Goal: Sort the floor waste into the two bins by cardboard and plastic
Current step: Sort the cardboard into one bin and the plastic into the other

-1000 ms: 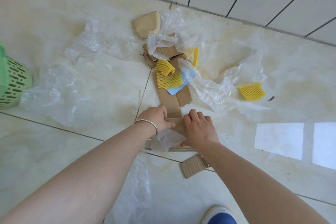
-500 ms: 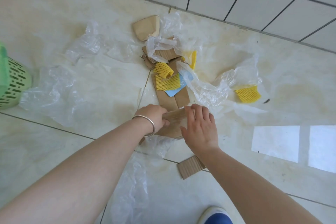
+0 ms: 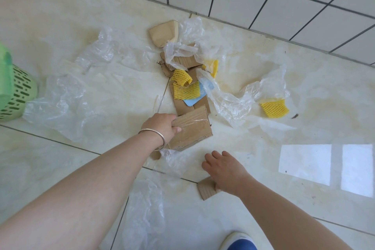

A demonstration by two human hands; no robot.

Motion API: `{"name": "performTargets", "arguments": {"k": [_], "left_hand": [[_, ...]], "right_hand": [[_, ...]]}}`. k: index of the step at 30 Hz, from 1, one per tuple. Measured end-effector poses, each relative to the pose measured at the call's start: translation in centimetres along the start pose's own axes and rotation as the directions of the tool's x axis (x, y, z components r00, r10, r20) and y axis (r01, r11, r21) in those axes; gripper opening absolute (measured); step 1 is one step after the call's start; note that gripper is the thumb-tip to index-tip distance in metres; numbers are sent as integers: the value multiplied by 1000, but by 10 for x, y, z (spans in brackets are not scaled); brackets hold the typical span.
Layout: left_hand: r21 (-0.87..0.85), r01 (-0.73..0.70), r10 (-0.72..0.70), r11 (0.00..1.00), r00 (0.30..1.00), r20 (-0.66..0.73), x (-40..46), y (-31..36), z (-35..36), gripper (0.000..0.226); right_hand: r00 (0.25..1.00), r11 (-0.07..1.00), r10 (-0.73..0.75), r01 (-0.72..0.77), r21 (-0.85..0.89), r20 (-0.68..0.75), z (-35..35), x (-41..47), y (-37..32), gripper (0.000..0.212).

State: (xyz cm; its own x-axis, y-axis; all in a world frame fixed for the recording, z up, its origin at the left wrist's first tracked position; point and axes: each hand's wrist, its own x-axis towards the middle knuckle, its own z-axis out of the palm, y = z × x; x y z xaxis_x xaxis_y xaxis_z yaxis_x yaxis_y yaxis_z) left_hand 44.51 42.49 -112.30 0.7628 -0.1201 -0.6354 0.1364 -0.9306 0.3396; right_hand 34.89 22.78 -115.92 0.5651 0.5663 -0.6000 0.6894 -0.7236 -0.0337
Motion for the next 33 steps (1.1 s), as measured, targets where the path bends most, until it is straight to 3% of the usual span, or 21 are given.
{"name": "performTargets", "arguments": {"k": [6,8,11,14,16,20,23,26,28,33], "left_hand": [[-4,8,-8,1000,1000,1,-2,0,1,34],[-8,10,-10,1000,1000,3,-2,0,2,33],[-16,6,-6,1000,1000,3,-3,-1,2,29],[-58,7,-7,998,1000,3,-3,-4,2,23],[-102,15,-15,995,1000,2,-3,-9,2,20],[-269,26,-30,963,999,-11,-4,-13,-6,14],[-477,31,-68,878,996,-60,-3,-15,-12,9],[-631,18,-139,776,980,-144,-2,-17,-16,12],[-697,17,-199,717,963,-181,-3,-18,-18,18],[-801,56,-308,597,937,-164,-6,-26,-22,20]], "right_hand": [[994,994,108,-108,5,36,-1,7,2,44],[991,992,125,-123,42,-53,7,13,3,46],[985,980,173,-169,102,-31,-1,12,1,49],[979,938,200,-201,282,35,-3,10,8,23],[945,771,298,-320,550,133,-14,9,11,13],[851,214,491,-324,921,186,-36,20,18,21],[834,-103,508,-191,976,216,-65,35,15,22],[855,-232,465,-132,964,229,-89,54,6,27],[852,-176,479,-143,974,211,-101,66,-1,34],[867,262,483,-281,923,127,-125,89,0,44]]}}
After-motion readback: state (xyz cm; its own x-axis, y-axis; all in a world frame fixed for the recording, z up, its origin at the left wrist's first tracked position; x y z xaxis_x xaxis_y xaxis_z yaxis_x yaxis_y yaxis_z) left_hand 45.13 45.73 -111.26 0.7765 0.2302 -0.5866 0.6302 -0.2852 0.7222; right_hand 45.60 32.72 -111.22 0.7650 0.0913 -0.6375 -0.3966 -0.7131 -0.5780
